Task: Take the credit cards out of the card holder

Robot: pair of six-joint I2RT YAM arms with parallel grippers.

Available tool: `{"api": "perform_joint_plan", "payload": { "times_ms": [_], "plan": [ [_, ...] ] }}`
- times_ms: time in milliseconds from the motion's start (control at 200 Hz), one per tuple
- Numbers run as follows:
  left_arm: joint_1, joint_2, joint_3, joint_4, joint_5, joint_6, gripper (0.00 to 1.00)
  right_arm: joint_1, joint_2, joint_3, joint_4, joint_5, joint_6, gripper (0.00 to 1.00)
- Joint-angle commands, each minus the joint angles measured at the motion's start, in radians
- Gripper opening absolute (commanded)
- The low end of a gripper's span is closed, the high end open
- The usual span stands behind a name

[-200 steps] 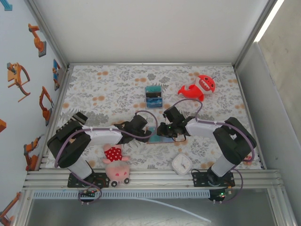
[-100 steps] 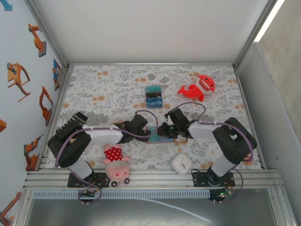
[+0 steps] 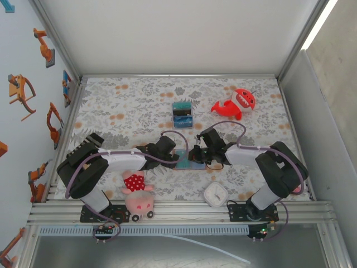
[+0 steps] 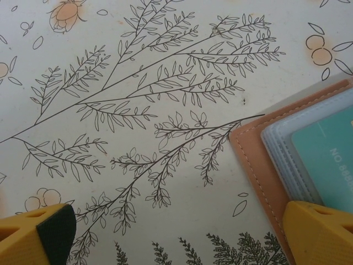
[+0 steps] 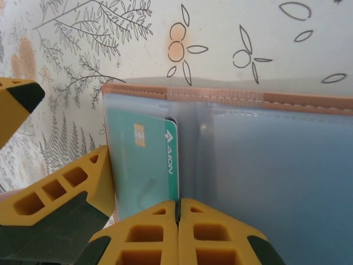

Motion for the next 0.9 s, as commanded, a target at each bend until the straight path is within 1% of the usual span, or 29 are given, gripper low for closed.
{"api": "perform_joint_plan", "payload": {
  "times_ms": [0,586,896],
  "plan": [
    [-0.006,0.026,0.012,-0.060,-0.017,0.021,0.97,-0.004,-0.029,0.030,-0.093,0.036,-0.048,0.00],
    [-0.006,0.019,0.021,-0.070,-0.027,0.032,0.97,-0.013,-0.044,0.072,-0.212,0.106,-0.095,0.00],
    [-0.009,-0.048,0.037,-0.073,-0.032,0.029,0.97,-0.012,-0.056,0.078,-0.226,0.116,-0.101,0.00]
  ]
}}
